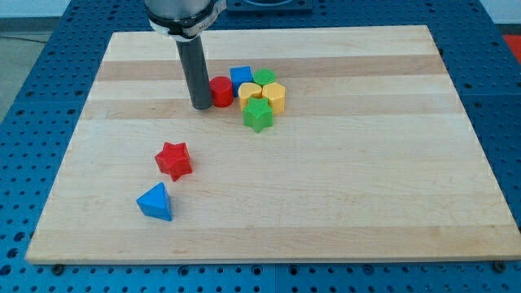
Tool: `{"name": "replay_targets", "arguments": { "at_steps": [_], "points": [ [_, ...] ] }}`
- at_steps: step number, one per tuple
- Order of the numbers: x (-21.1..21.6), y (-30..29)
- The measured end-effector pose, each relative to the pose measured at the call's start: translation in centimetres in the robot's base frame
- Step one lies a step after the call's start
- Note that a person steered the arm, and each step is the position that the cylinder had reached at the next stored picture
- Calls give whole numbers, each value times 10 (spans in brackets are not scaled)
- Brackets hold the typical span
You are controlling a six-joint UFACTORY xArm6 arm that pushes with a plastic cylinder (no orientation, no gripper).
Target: Slightly push the red star towards up
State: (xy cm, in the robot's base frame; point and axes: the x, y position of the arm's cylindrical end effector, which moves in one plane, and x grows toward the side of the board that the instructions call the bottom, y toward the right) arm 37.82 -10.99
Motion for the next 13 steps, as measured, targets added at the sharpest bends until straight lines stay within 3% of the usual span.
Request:
{"name": "replay_targets", "arguments": {
  "at_steps": [1,2,4,5,6,10,12,13],
  "points": [
    [0,-4],
    [31,-20],
    [98,59],
    [136,51],
    [151,0],
    [153,-52],
    [118,-47],
    [107,-13]
  ]
}}
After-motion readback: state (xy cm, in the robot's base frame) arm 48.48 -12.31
